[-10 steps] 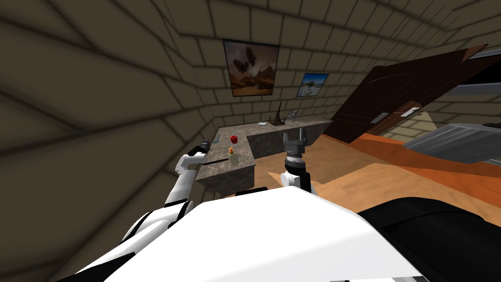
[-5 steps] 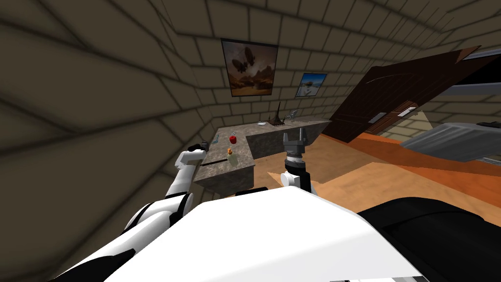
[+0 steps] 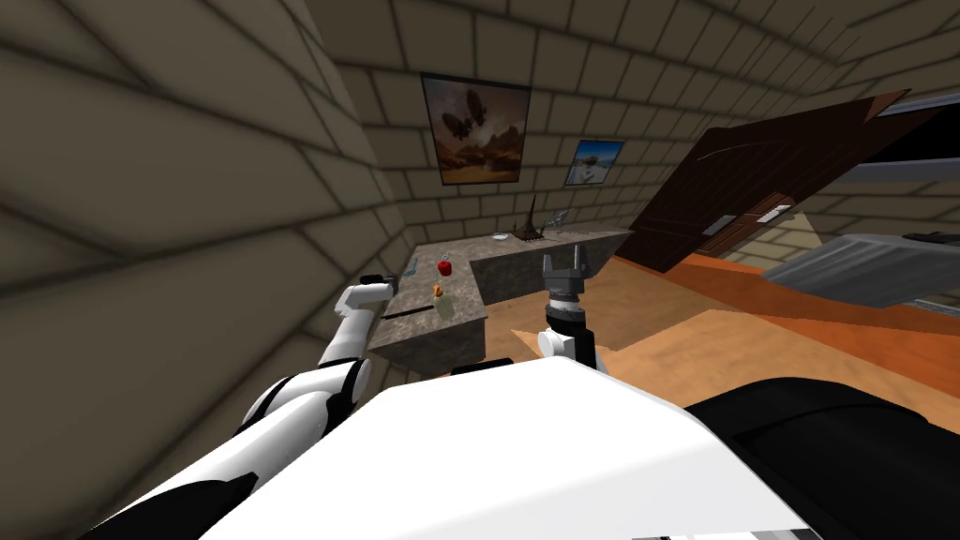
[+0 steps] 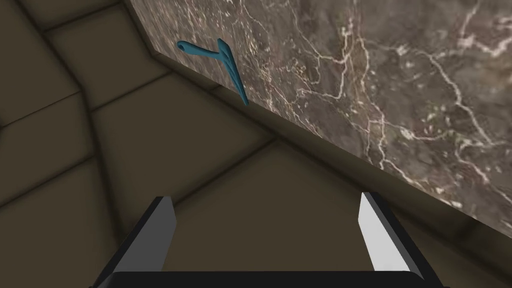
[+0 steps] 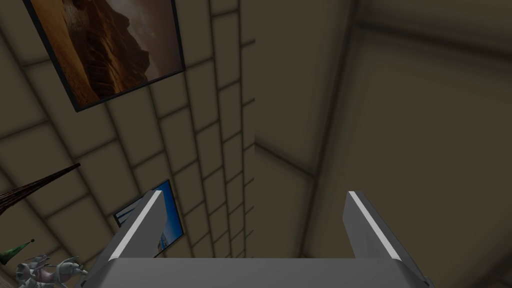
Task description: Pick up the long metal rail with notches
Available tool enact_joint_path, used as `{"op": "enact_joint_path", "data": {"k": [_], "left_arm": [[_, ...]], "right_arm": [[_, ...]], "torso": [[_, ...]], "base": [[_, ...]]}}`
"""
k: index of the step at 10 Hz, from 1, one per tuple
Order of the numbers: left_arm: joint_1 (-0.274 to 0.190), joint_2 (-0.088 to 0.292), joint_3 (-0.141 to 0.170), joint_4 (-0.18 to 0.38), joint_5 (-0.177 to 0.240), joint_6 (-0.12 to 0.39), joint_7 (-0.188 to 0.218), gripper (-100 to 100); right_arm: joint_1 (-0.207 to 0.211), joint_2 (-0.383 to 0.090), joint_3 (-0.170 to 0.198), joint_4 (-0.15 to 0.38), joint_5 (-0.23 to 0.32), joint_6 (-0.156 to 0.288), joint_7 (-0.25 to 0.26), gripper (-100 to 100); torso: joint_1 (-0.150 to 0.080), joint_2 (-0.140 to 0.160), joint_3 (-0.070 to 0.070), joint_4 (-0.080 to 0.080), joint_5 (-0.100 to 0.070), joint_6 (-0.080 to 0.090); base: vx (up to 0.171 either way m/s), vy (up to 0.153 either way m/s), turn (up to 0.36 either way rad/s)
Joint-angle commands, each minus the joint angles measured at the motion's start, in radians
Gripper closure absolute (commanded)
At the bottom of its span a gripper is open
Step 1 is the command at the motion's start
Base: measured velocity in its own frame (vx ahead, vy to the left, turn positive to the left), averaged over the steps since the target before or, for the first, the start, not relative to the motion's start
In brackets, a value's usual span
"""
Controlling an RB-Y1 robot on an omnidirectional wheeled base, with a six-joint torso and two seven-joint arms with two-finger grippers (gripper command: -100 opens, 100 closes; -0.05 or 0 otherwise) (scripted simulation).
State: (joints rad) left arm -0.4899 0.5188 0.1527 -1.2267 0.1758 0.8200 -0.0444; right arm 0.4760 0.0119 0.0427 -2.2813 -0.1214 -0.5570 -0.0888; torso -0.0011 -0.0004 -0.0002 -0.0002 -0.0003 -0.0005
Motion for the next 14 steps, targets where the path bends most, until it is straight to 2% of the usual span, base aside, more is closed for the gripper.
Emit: {"op": "enact_joint_path", "data": {"k": [1, 2, 3, 4, 5, 6, 7, 8, 9, 10, 11, 12, 13, 14], "left_arm": [[-0.018, 0.007, 0.003, 0.050, 0.006, 0.050, -0.008, -100], [-0.057, 0.019, 0.008, 0.083, 0.014, 0.078, -0.019, -100], [-0.057, 0.019, 0.008, 0.114, 0.014, 0.104, -0.019, -100], [-0.057, 0.019, 0.008, 0.114, 0.014, 0.112, -0.019, -100], [-0.095, 0.031, 0.013, 0.157, 0.022, 0.153, -0.029, -100], [-0.095, 0.031, 0.013, 0.175, 0.022, 0.172, -0.029, -100], [-0.131, 0.042, 0.018, 0.208, 0.028, 0.203, -0.040, -100], [-0.131, 0.042, 0.018, 0.234, 0.028, 0.229, -0.040, -100], [-0.165, 0.053, 0.023, 0.264, 0.034, 0.257, -0.051, -100], [-0.165, 0.053, 0.023, 0.291, 0.034, 0.285, -0.051, -100], [-0.198, 0.063, 0.028, 0.327, 0.038, 0.311, -0.061, -100], [-0.198, 0.063, 0.028, 0.346, 0.038, 0.337, -0.061, -100], [-0.230, 0.071, 0.032, 0.374, 0.042, 0.368, -0.071, -100], [-0.230, 0.071, 0.032, 0.397, 0.042, 0.386, -0.071, -100]], "right_arm": [[0.000, 0.000, 0.000, 0.000, 0.000, 0.000, 0.000, 0], [0.000, 0.000, 0.000, 0.000, 0.000, 0.000, 0.000, 0], [0.000, 0.000, 0.000, 0.000, 0.000, 0.000, 0.000, 0], [0.000, 0.000, 0.000, 0.000, 0.000, 0.000, 0.000, 0], [0.000, 0.000, 0.000, 0.000, 0.000, 0.000, 0.000, 0], [0.000, 0.000, 0.000, 0.000, 0.000, 0.000, 0.000, 0], [0.000, 0.000, 0.000, 0.000, 0.000, 0.000, 0.000, 0], [0.000, 0.000, 0.000, 0.000, 0.000, 0.000, 0.000, 0], [0.000, 0.000, 0.000, 0.000, 0.000, 0.000, 0.000, 0], [0.000, 0.000, 0.000, 0.000, 0.000, 0.000, 0.000, 0], [0.000, 0.000, 0.000, 0.000, 0.000, 0.000, 0.000, 0], [0.000, 0.000, 0.000, 0.000, 0.000, 0.000, 0.000, 0], [0.000, 0.000, 0.000, 0.000, 0.000, 0.000, 0.000, 0], [0.000, 0.000, 0.000, 0.000, 0.000, 0.000, 0.000, 0]], "torso": [[0.000, 0.000, 0.000, 0.000, 0.000, 0.000], [0.000, 0.000, 0.000, 0.000, 0.000, 0.000], [0.000, 0.000, 0.000, 0.000, 0.000, 0.000], [0.000, 0.000, 0.000, 0.000, 0.000, 0.000], [0.001, 0.000, 0.000, 0.000, 0.000, 0.000], [0.001, 0.000, 0.000, 0.000, 0.000, 0.000], [0.001, 0.000, 0.000, 0.000, 0.000, 0.000], [0.000, 0.000, 0.000, 0.000, 0.000, 0.000], [0.000, 0.000, 0.000, 0.000, 0.000, 0.000], [0.000, 0.000, 0.000, 0.000, 0.000, 0.000], [0.000, 0.000, 0.000, 0.000, 0.000, 0.000], [0.000, 0.000, 0.000, 0.000, 0.000, 0.000], [0.001, 0.001, 0.000, 0.000, 0.000, 0.000], [0.001, 0.001, 0.000, 0.000, 0.000, 0.000]], "base": [[0.008, -0.013, -0.017], [0.006, -0.015, -0.021], [0.006, -0.012, -0.019], [0.003, -0.006, 0.002], [0.004, -0.009, -0.022], [0.005, -0.009, -0.016], [0.004, -0.014, -0.022], [0.005, -0.011, -0.014], [0.004, -0.012, -0.018], [0.004, -0.008, -0.012], [0.002, -0.009, -0.023], [0.003, -0.007, -0.010], [0.003, -0.008, -0.015], [0.003, -0.004, -0.011]]}}
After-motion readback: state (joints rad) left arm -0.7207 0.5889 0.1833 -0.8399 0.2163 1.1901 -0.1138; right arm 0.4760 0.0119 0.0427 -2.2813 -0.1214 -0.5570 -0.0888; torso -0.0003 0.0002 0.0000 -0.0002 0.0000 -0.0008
